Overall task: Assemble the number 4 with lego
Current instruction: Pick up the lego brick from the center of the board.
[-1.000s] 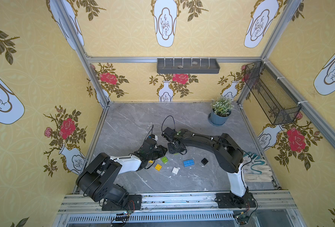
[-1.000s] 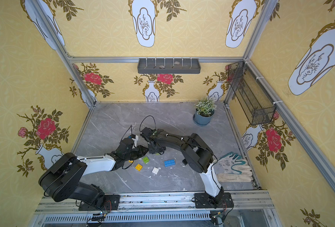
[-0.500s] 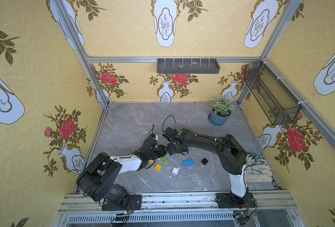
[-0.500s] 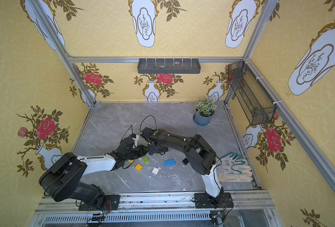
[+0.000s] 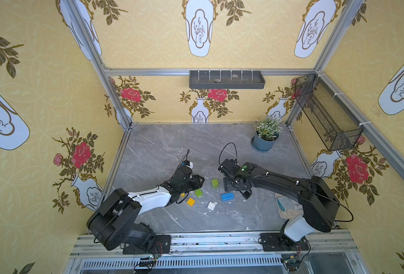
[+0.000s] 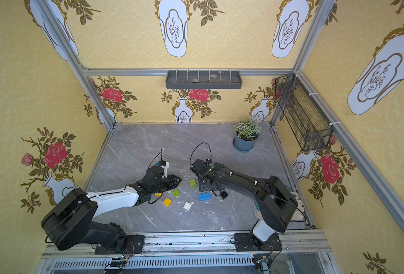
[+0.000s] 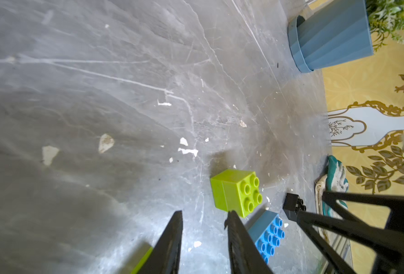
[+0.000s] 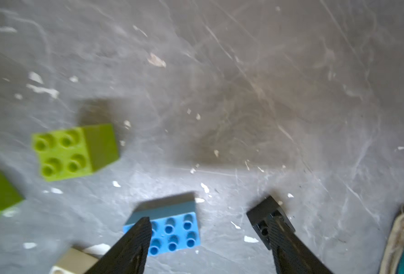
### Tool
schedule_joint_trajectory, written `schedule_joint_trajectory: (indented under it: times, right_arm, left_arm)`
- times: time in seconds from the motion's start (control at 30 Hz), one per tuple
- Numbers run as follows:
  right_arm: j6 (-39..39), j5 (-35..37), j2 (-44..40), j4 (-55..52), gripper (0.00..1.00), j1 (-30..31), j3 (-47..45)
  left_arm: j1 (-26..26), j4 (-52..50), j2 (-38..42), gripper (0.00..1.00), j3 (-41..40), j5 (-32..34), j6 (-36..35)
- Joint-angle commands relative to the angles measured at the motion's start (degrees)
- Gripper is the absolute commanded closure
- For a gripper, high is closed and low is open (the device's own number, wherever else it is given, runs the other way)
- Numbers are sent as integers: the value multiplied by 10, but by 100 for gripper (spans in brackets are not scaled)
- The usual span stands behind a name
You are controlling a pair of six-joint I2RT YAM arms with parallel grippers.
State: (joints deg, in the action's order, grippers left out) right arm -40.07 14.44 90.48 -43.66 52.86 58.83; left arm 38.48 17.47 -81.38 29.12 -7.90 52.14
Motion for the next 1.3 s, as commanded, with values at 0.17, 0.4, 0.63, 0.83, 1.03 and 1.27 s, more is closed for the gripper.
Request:
schedule_joint_trajectory:
  times: [0.17,0.4,0.63,0.83,1.03,1.27]
  right_arm:
    - [-64,19,-6,-35,21,-19,-53]
    - [-62,-9,-29,-1,23,-42,-98]
    - [-62,-19,-23,24,38,-59,-103]
    - [-61,-47,3,54,46,-92,-100]
    - [-52,-70,22,81,57,-103,-73]
    - [-17,-48,77,88,61,-104,-3]
  left_arm:
    - [-2,-33,59,59,-12,13,11]
    - [-2,-53,84,60,-12,17,4]
    - [-4,-59,72,61,-2,12,2]
    - [-5,-60,62,62,6,8,-2]
    - [-7,-60,57,62,6,8,-3]
    - [-10,-59,54,63,2,10,-4]
